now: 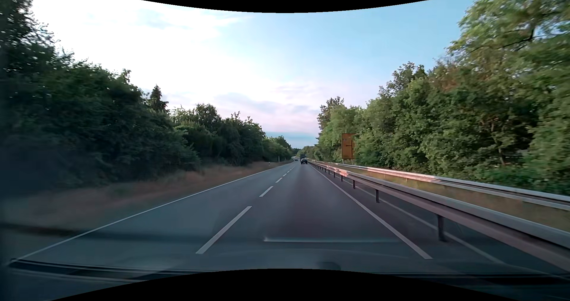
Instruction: Follow the waypoints while adhering to traffic rules and regulations
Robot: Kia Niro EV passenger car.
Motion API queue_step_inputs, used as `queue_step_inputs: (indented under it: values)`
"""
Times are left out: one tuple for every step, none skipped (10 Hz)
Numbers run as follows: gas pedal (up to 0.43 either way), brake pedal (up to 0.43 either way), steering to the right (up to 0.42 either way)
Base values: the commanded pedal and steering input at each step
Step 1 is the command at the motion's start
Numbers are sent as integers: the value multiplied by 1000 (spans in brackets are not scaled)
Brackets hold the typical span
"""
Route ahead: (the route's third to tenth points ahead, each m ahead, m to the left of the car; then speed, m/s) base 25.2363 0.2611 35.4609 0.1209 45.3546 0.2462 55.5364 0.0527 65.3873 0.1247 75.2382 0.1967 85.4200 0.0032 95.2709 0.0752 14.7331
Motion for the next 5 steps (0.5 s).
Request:
queue_step_inputs:
  values:
    - [98, 0, -1]
    - [98, 0, -2]
    - [98, 0, -3]
    - [98, 0, -3]
    - [98, 0, -3]
